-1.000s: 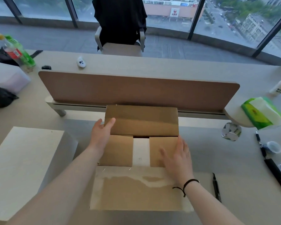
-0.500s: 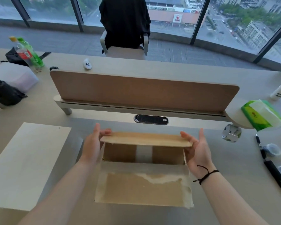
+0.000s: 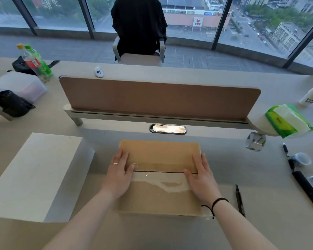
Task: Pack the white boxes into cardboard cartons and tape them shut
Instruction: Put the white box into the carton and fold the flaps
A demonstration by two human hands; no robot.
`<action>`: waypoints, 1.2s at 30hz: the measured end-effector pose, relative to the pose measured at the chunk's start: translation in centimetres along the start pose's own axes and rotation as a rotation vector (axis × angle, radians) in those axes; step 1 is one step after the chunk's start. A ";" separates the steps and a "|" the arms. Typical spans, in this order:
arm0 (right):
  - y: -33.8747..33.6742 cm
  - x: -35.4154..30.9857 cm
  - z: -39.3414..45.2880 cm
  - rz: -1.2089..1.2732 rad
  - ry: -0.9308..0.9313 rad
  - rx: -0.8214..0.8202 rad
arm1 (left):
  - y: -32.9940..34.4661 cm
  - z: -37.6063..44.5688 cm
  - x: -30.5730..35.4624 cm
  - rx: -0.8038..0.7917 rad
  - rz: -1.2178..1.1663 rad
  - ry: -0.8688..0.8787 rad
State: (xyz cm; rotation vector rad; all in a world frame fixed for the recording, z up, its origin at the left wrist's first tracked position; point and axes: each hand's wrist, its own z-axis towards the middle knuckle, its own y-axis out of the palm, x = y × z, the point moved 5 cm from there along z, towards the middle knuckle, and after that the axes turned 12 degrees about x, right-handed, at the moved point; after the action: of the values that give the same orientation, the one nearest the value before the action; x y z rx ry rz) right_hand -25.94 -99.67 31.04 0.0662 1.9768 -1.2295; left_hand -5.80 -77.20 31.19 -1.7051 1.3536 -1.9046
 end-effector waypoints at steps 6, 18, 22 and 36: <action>0.3 0.5 -0.8 0.028 -0.041 0.044 | 0.6 -1.1 -0.2 0.044 0.120 -0.075; 0.5 0.6 -1.4 0.029 -0.042 0.057 | 0.8 -0.8 -0.1 0.005 0.222 -0.031; 0.8 0.9 -1.2 0.011 -0.046 0.044 | 1.1 -0.6 -0.2 -0.001 0.347 -0.002; 2.2 -1.7 -1.3 -0.643 -0.329 0.163 | 1.1 -0.2 0.9 0.024 0.605 0.129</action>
State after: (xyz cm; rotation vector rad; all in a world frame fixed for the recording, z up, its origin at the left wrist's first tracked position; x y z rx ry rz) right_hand -24.63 -96.93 30.79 -0.6955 1.6474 -1.6729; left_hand -6.65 -78.34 30.93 -1.0025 1.6443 -1.6750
